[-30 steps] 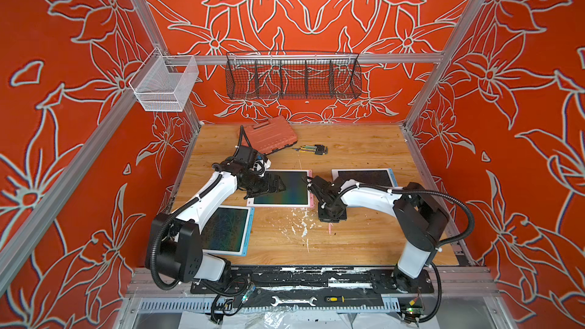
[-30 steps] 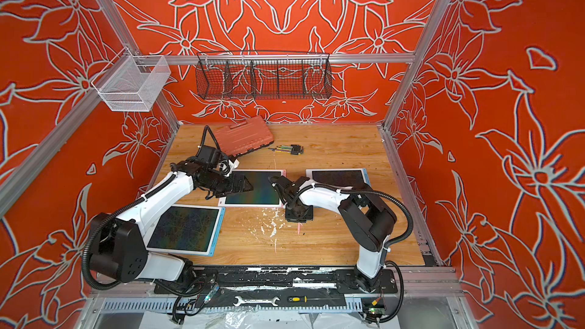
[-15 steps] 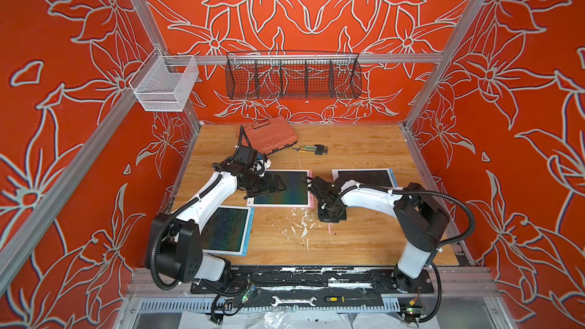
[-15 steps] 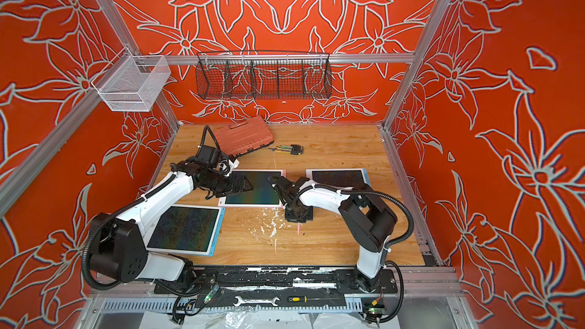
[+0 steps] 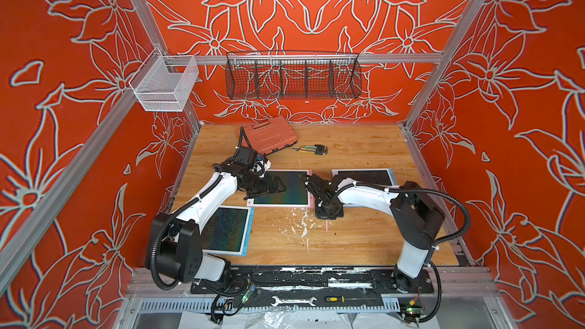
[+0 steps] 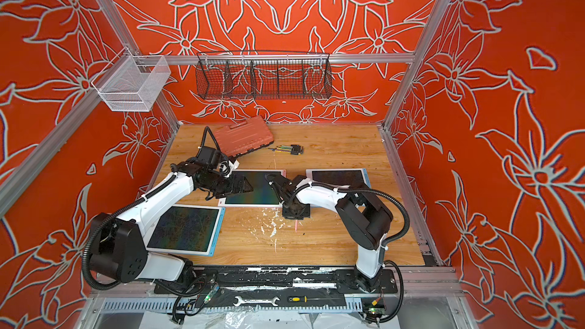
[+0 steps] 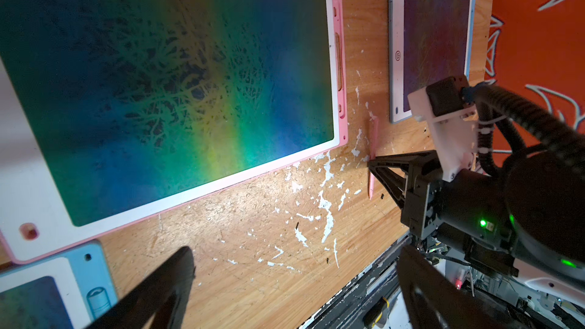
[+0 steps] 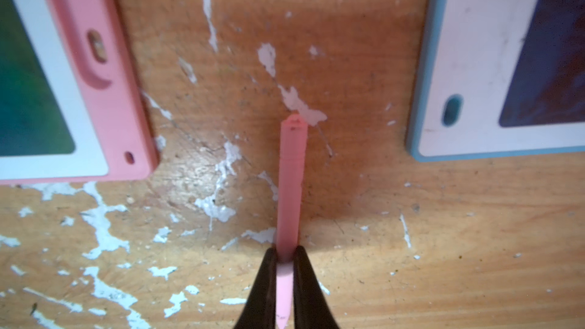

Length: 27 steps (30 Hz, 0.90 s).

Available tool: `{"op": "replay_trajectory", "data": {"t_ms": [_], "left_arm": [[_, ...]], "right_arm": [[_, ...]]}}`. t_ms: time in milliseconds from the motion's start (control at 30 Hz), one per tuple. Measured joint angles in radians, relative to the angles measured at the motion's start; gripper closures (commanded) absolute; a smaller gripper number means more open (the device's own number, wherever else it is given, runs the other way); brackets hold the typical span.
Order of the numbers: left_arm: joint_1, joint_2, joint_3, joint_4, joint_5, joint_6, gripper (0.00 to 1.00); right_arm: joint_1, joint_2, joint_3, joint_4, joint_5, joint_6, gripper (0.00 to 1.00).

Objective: Place the stylus back onto the writing tablet
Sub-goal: Pick up the stylus from the center of the board.

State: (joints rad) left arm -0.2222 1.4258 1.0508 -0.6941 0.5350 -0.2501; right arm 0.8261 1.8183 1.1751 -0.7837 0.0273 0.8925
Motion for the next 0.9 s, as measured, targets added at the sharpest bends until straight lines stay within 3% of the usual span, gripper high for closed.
{"op": "replay_trajectory", "data": {"t_ms": [900], "left_arm": [[0.0, -0.014, 0.0, 0.0, -0.002, 0.0, 0.03]], "right_arm": [[-0.074, 0.118, 0.144, -0.06, 0.018, -0.082, 0.85]]}}
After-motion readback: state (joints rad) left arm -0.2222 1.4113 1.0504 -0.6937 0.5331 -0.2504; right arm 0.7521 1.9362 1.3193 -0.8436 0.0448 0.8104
